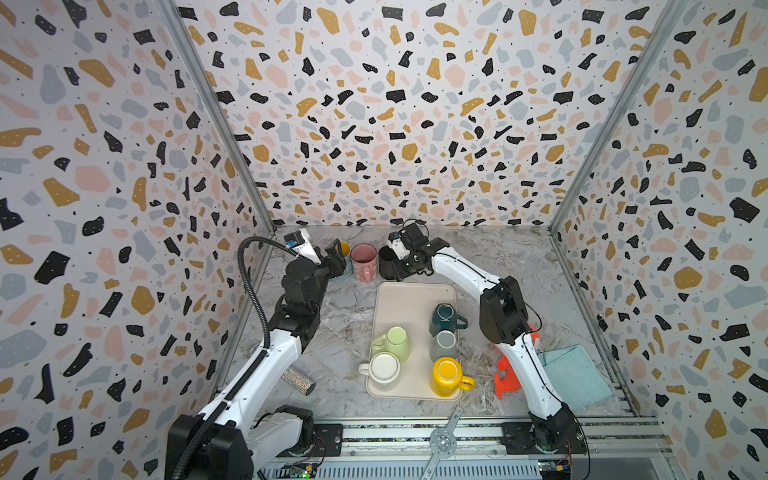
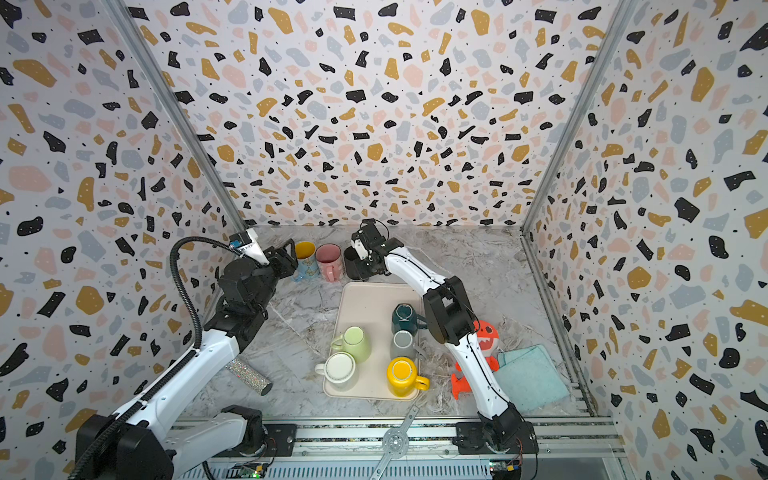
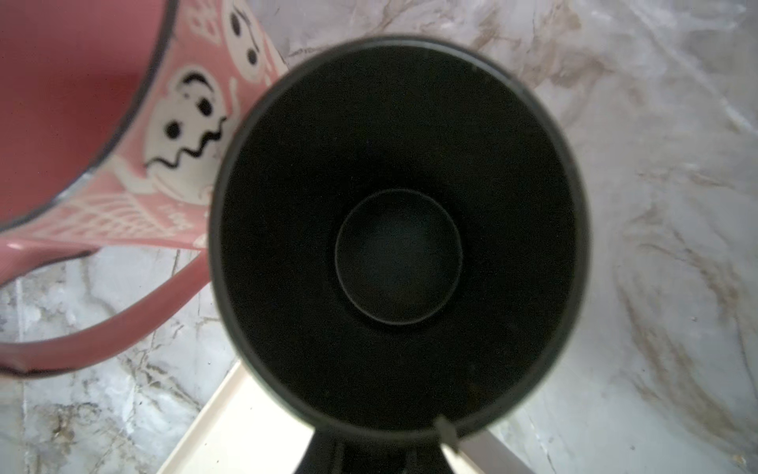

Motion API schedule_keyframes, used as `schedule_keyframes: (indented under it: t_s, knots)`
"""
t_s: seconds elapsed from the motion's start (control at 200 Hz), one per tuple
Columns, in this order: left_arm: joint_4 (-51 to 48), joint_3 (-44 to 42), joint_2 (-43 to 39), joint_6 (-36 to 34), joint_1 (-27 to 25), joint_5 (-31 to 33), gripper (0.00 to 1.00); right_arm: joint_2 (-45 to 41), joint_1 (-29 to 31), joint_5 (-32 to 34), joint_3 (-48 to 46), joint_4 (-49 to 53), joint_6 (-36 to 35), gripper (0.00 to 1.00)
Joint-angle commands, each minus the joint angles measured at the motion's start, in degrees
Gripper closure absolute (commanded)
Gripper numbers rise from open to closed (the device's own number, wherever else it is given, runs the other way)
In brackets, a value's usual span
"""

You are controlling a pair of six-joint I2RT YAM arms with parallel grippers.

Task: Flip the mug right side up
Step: 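Lower the black mug beside the pink mug and open the right gripper, then move the right gripper back over the tray toward the dark green mug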

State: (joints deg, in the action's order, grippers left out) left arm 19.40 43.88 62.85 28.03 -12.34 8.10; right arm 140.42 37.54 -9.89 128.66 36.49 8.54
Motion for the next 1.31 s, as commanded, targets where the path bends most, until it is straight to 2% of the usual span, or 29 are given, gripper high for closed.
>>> schedule_keyframes:
  t_s: [0.0, 0.215, 0.461, 0.596, 0.836, 1.041, 1.196, 1.301]
  knots:
    - [2.58, -0.68, -0.35, 0.20, 0.52, -0.67, 0.35, -1.36, 0.42, -0.79, 3.81, -3.26, 0.07, 0.94]
    - [2.49, -0.90, -0.62, 0.13, 0.65, -0.80, 0.35, -1.12, 0.76, -0.20, 3.81, -2.67, -0.62, 0.73]
    - [2.40, -1.03, -0.79, 0.21, 0.72, -0.90, 0.35, -1.33, 0.97, 1.03, 3.64, -1.68, -1.00, 0.64]
    - [2.49, -0.99, -0.97, 0.35, 0.74, -1.06, 0.35, -5.14, 1.02, 3.06, 0.04, -2.45, -1.61, 0.59]
    - [2.57, -0.99, -1.54, 0.79, 0.74, -1.77, 0.35, -18.18, 0.87, 6.95, -13.08, -6.42, -1.45, 0.54]
    - [1.47, -0.90, -2.09, 0.47, 0.82, -1.96, 0.34, -33.28, -1.67, 10.05, -28.18, -6.79, 4.10, 0.54]
    - [-0.76, -0.20, -1.60, 0.32, 0.91, -1.95, 0.33, -46.26, -6.71, 3.83, -44.44, -6.61, 10.69, 0.54]
    - [-0.85, -0.37, -1.24, 0.75, 0.91, -2.03, 0.33, -52.84, -11.34, -2.17, -53.26, -4.66, 17.20, 0.58]
